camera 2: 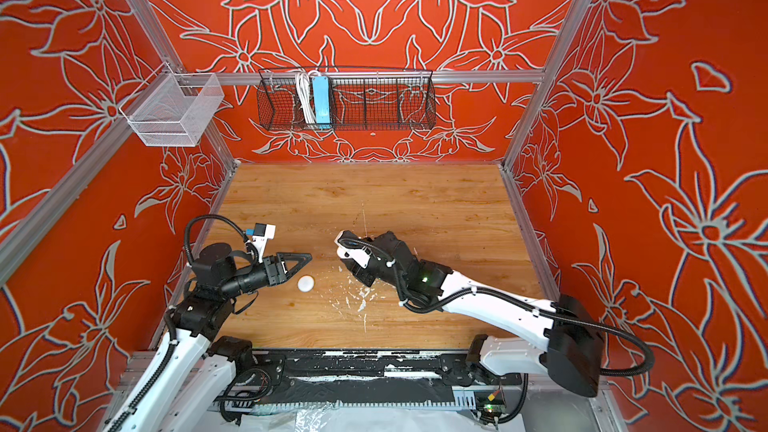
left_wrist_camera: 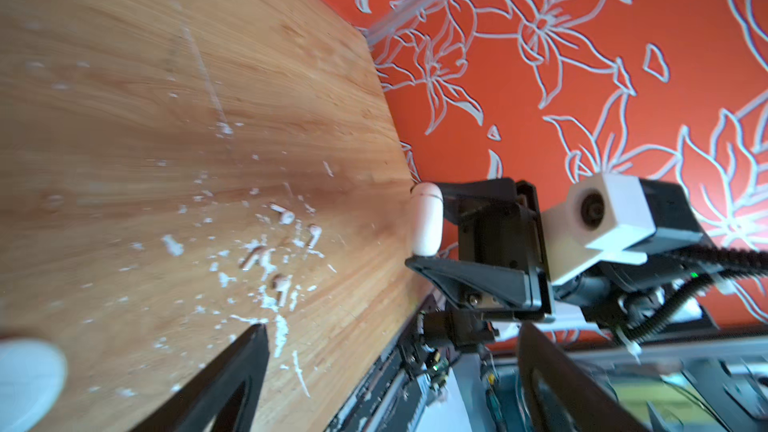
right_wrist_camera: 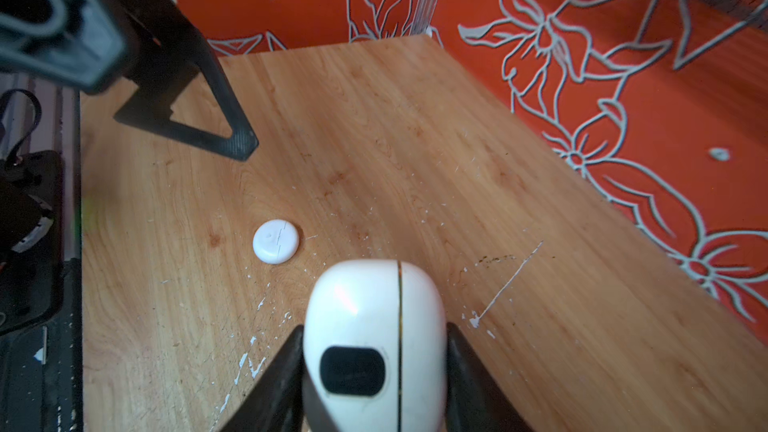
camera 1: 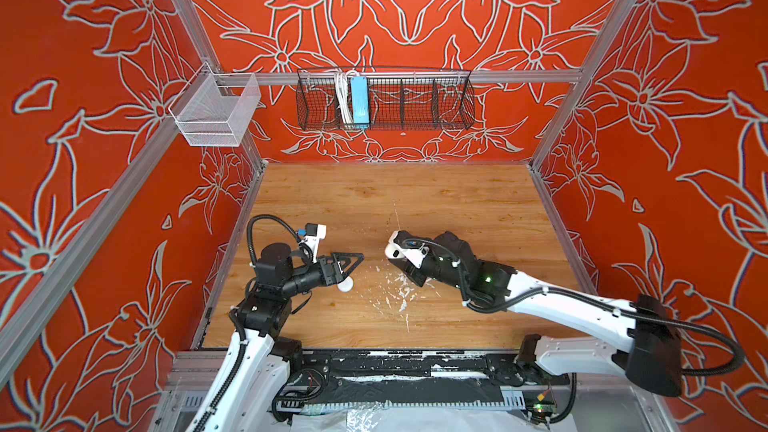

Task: Insert the wireless bluetooth earbuds into the charging case
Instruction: 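Lift the case toward the left gripper while the left gripper grasps it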

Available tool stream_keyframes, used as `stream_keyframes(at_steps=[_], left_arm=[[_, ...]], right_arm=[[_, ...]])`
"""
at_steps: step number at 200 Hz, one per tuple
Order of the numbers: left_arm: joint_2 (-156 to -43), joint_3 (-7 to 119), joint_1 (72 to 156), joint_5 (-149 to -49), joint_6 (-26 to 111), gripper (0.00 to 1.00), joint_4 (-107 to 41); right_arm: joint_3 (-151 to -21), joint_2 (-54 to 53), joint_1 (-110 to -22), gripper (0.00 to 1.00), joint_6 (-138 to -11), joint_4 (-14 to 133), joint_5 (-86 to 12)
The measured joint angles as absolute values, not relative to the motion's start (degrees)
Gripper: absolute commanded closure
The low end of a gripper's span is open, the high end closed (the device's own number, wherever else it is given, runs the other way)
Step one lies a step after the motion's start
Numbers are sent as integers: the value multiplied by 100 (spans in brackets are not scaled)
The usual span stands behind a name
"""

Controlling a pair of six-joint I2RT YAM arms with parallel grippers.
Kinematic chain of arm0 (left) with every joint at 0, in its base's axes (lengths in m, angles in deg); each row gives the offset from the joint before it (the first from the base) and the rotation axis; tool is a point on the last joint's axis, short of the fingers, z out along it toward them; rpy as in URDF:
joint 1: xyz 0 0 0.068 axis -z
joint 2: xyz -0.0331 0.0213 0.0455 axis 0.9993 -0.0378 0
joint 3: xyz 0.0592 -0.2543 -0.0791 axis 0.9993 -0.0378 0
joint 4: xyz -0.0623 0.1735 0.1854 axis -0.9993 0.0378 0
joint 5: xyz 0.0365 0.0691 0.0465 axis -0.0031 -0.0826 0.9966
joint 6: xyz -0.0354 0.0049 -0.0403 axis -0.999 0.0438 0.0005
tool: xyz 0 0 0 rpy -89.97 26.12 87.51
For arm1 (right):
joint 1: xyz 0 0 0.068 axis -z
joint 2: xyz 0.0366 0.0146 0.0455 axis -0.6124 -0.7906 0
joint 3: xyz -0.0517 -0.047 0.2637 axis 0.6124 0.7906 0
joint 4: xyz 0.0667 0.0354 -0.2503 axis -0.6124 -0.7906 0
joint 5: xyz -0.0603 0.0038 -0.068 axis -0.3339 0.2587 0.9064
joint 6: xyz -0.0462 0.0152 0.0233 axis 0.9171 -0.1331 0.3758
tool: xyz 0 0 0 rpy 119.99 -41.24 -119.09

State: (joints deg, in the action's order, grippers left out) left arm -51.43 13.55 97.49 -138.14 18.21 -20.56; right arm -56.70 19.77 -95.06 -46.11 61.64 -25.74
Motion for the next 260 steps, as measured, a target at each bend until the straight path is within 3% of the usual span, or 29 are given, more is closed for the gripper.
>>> stream_keyframes(at_steps=[44,81,107,153,200,260], left_arm=[[-5390,1631,10983,-13414,1898,18,-2526],[-6002,1965,11561,-13032,2077,24,-2679],[-6210,2166,11762,-12870,2197,28,-2685],[-6570,2420,11923,-12761,2370,44,-2806],[-6872,2474,12028,-12625,2470,51,-2801],[-7001,2514,12087,-12518,2519,71,-2801]], right_arm=[[-5226,2842,-9633,67,-4154,6382,-2434],[-5130,3050,-9816,67,-3726,6511,-2281],[-5128,3052,-9862,67,-3503,6640,-2222],[-5137,2851,-9928,67,-3271,6824,-2200],[-5215,2561,-9954,67,-3199,6850,-2157],[-5329,2519,-9974,67,-3153,6938,-2157]])
